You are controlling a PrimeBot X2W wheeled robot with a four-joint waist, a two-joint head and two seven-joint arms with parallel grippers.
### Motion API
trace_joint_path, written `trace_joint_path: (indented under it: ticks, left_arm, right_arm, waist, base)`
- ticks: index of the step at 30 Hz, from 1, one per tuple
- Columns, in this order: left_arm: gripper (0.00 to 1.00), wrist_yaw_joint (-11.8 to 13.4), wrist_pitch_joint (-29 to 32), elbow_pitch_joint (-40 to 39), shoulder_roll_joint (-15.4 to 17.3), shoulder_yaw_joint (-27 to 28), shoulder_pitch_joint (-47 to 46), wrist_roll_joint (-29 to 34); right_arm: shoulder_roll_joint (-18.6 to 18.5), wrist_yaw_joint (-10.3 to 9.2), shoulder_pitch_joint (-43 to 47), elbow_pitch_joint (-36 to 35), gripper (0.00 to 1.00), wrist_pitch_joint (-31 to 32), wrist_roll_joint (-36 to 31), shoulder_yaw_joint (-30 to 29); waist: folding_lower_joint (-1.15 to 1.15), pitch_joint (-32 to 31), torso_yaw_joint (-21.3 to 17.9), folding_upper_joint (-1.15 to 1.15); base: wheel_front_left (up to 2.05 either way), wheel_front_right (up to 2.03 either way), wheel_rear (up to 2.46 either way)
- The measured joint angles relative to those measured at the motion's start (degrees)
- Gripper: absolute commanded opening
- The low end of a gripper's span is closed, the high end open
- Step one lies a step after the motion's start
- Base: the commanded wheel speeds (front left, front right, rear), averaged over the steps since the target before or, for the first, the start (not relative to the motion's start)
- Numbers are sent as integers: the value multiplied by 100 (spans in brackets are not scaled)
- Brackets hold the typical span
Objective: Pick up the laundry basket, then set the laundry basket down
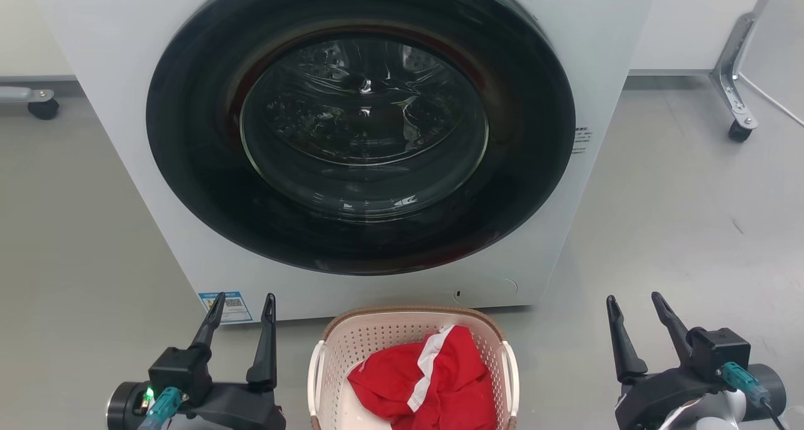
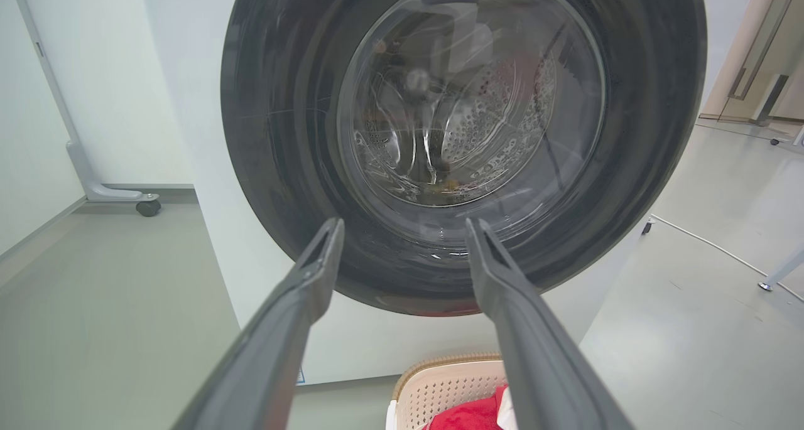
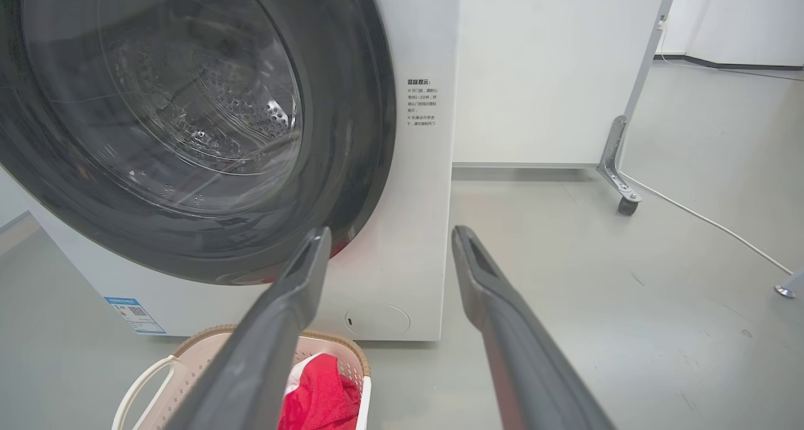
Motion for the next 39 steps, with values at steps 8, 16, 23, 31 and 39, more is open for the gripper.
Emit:
trace_joint_path:
  ticks: [8, 16, 23, 31, 39]
  left_arm:
    - [100, 9, 0, 125, -27, 21, -19, 4]
    - [100, 10, 1, 211, -54, 37, -80, -52]
    - [100, 11, 1, 248, -75, 35, -80, -56]
    - [100, 14, 1, 204, -76, 35, -80, -56]
    - [100, 14, 1, 59, -79, 30, -139, -56]
  right_arm:
    - [0, 0, 1, 34, 100, 0, 1, -41]
    - [0, 2, 1, 86, 100, 0, 1, -81]
    - [7, 10, 3, 105, 100, 0, 1, -103]
    - [11, 10, 8, 21, 100, 0, 1, -145]
    - [33, 10, -106, -37, 100, 0, 1, -207]
  waist:
    - [0, -14, 0, 1]
    - [0, -23, 10, 0]
    - [0, -16, 22, 0]
    - [0, 120, 25, 0]
    - [0, 493, 18, 0]
  base:
    - [0, 0, 0]
    - [0, 0, 0]
    - [0, 0, 0]
    - [0, 0, 0]
    - [0, 0, 0]
